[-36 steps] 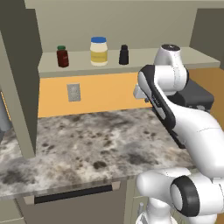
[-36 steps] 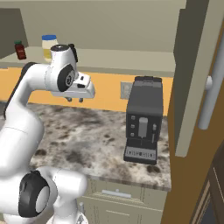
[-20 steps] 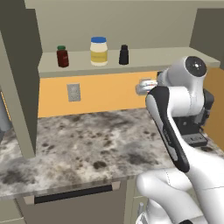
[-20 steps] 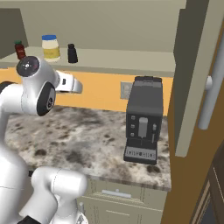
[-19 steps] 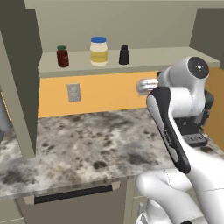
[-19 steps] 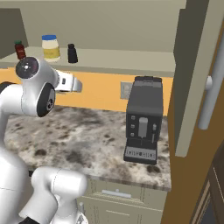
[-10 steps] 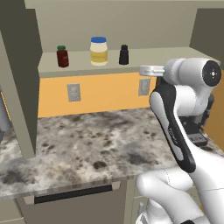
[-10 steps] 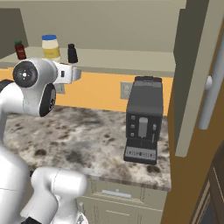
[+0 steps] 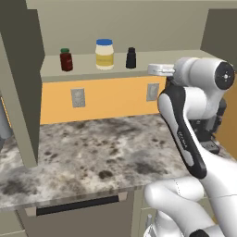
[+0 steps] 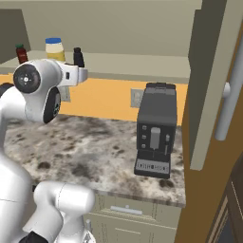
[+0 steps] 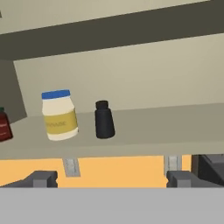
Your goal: Collect the paprika, mayonnaise, and shaker from the cabinet and place them next to the stove.
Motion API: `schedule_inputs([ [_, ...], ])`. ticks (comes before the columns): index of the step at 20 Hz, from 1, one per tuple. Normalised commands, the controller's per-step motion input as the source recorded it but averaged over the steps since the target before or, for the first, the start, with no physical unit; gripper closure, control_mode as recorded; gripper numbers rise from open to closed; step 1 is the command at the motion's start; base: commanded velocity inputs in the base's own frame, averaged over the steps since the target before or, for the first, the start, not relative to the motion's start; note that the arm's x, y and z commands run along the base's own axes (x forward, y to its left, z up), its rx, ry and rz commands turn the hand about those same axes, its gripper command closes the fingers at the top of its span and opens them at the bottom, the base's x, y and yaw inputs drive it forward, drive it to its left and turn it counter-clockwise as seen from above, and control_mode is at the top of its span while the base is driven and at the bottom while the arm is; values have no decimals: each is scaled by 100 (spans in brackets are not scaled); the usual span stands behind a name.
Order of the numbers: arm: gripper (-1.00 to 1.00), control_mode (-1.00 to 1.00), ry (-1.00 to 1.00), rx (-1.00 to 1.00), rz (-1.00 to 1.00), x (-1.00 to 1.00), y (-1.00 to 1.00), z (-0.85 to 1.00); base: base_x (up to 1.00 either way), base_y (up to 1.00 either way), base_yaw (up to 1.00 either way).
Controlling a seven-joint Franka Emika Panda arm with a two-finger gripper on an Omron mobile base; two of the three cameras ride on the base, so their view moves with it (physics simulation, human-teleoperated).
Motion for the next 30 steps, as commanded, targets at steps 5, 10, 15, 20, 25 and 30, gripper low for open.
schedule_inputs([
  [5, -100, -100, 0, 0, 1, 0, -22, 14, 0, 0, 0],
  [10, -100, -100, 1, 0, 2, 1, -21, 23, 0, 0, 0],
  [15, -100, -100, 3, 0, 3, 10, -15, 3, 0, 0, 0],
  [20, -100, -100, 4, 0, 8, 37, -8, 1, 0, 0, 0],
  [25, -100, -100, 5, 0, 10, 53, 1, 5, 0, 0, 0],
  [30, -100, -100, 4, -2, 9, 46, 0, 0, 0, 0, 0],
])
